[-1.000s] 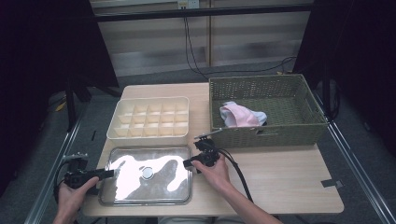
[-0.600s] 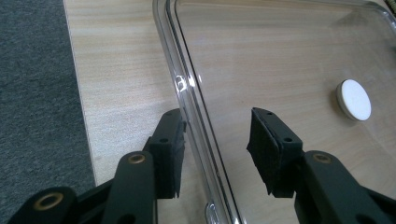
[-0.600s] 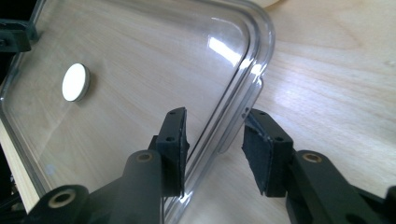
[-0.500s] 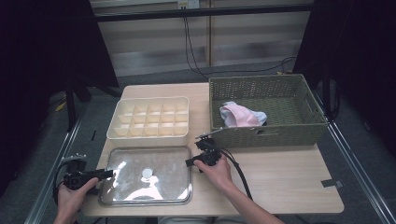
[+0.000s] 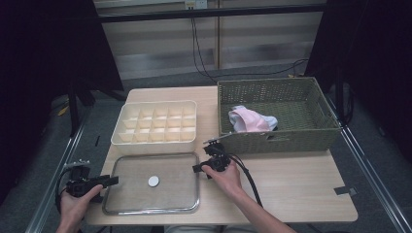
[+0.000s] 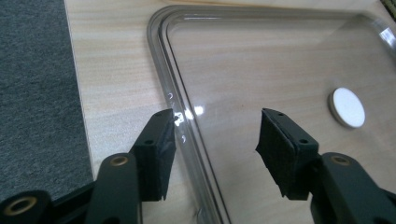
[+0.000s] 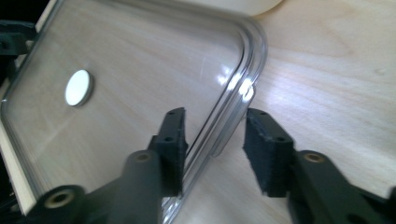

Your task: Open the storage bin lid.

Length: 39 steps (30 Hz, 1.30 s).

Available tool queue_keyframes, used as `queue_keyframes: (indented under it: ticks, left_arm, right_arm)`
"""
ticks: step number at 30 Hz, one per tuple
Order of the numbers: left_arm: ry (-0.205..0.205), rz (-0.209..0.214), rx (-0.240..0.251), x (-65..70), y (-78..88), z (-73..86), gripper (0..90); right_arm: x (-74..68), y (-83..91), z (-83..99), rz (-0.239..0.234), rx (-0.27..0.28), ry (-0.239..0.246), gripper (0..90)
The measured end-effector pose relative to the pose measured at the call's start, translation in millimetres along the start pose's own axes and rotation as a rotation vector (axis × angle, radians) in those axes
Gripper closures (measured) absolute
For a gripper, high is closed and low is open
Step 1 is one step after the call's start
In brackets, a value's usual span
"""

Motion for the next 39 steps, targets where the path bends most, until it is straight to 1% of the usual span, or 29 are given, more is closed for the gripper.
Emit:
queue_keyframes:
  ticks: [2,3,4,7,11,13,16,19,21,22,23,24,25,26,27,28,29,30,31,32,33,34,35,36,37,38,39]
  left_arm:
    - [0.007,0.008,0.011,1.2,-1.6,-1.2,43.4]
    - [0.001,0.007,0.001,1.2,-1.0,-1.1,42.8]
    - [0.006,0.011,0.012,2.6,-1.5,-2.0,41.7]
    - [-0.001,0.007,0.028,4.5,-1.4,-4.2,39.6]
    - [-0.016,0.006,0.034,7.3,-0.4,-6.4,38.1]
    - [-0.022,-0.009,0.048,7.3,0.8,-8.8,36.9]
    - [-0.021,-0.015,0.07,9.4,3.2,-12.2,36.5]
    - [-0.031,-0.012,0.077,12.0,4.4,-13.4,36.5]
    - [-0.038,-0.001,0.085,17.7,6.6,-15.4,36.5]
    - [-0.039,0.005,0.09,21.1,7.4,-16.3,36.4]
    - [-0.036,0.011,0.096,25.0,7.6,-17.4,35.6]
    - [-0.043,0.014,0.094,27.5,7.9,-17.9,34.1]
    - [-0.048,0.025,0.093,32.8,7.8,-19.0,33.2]
    - [-0.065,0.042,0.098,41.3,7.0,-20.9,32.2]
    - [-0.07,0.057,0.093,46.6,6.2,-21.8,29.9]
    - [-0.07,0.057,0.093,46.6,6.2,-21.8,29.5]
    - [-0.072,0.074,0.093,53.4,5.2,-23.7,29.5]
    - [-0.073,0.086,0.106,60.7,4.8,-25.9,31.0]
    - [-0.079,0.097,0.111,65.4,4.7,-26.9,30.1]
    - [-0.079,0.097,0.111,65.4,4.7,-26.9,28.6]
    - [-0.094,0.126,0.123,76.7,4.3,-28.3,28.1]
    - [-0.094,0.126,0.123,76.7,4.3,-28.3,28.2]
    - [-0.121,0.145,0.119,87.8,3.4,-27.8,28.2]
    - [-0.139,0.154,0.11,93.2,3.1,-26.9,28.2]
    - [-0.139,0.154,0.11,93.2,3.1,-26.9,28.5]
    - [-0.155,0.168,0.111,105.0,2.2,-25.9,29.1]
    - [-0.163,0.178,0.118,111.0,1.3,-25.8,29.5]
  right_arm:
    - [-1.0,1.5,-1.0,-0.014,0.003,-0.004,60.7]
    - [-1.2,2.1,-1.4,-0.014,0.005,0.002,60.4]
    - [-1.5,2.6,-1.6,-0.013,0.005,0.002,60.4]
    - [-0.3,3.2,-2.9,-0.013,0.014,0.007,60.5]
    - [0.3,4.4,-3.1,-0.017,0.014,0.01,60.3]
    - [-0.4,6.2,-3.8,-0.019,0.023,0.019,59.7]
    - [-1.1,9.9,-5.3,-0.024,0.034,0.033,59.1]
    - [-2.6,13.9,-6.9,-0.041,0.05,0.052,58.3]
    - [-2.5,16.1,-7.2,-0.044,0.055,0.056,58.2]
    - [-2.8,17.9,-7.8,-0.054,0.064,0.052,57.6]
    - [-2.8,19.0,-8.7,-0.067,0.077,0.064,56.7]
    - [-2.0,20.4,-8.7,-0.066,0.079,0.071,56.2]
    - [0.2,22.9,-8.5,-0.053,0.078,0.08,55.1]
    - [1.2,23.7,-8.7,-0.046,0.082,0.091,54.4]
    - [1.2,25.6,-8.6,-0.035,0.082,0.105,53.7]
    - [1.2,25.6,-8.6,-0.035,0.082,0.105,53.7]
    - [0.4,27.3,-9.0,-0.045,0.088,0.115,53.0]
    - [-2.2,33.4,-10.3,-0.06,0.105,0.126,51.6]
    - [-2.5,35.5,-11.1,-0.067,0.114,0.133,51.1]
    - [-2.5,35.5,-11.1,-0.067,0.114,0.133,51.1]
    - [-3.9,41.5,-12.1,-0.092,0.125,0.139,49.4]
    - [-3.9,41.5,-12.1,-0.092,0.125,0.139,49.4]
    - [-3.3,47.6,-12.7,-0.09,0.133,0.15,47.7]
    - [-3.0,49.4,-12.7,-0.094,0.132,0.15,46.8]
    - [-3.0,49.4,-12.7,-0.094,0.132,0.15,46.8]
    - [-1.8,54.9,-13.4,-0.111,0.143,0.151,45.2]
    - [-1.0,57.4,-13.6,-0.114,0.147,0.149,44.9]
Point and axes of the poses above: each handheld gripper's, and its own axes: y roughly backward along the jaws, z roughly out of its underside, x roughly to its right, the point moved 8 cm from there along -y, roughly forward along the jaws, and after that the axes turned 9 degrees about x, right-handed, at the moved point
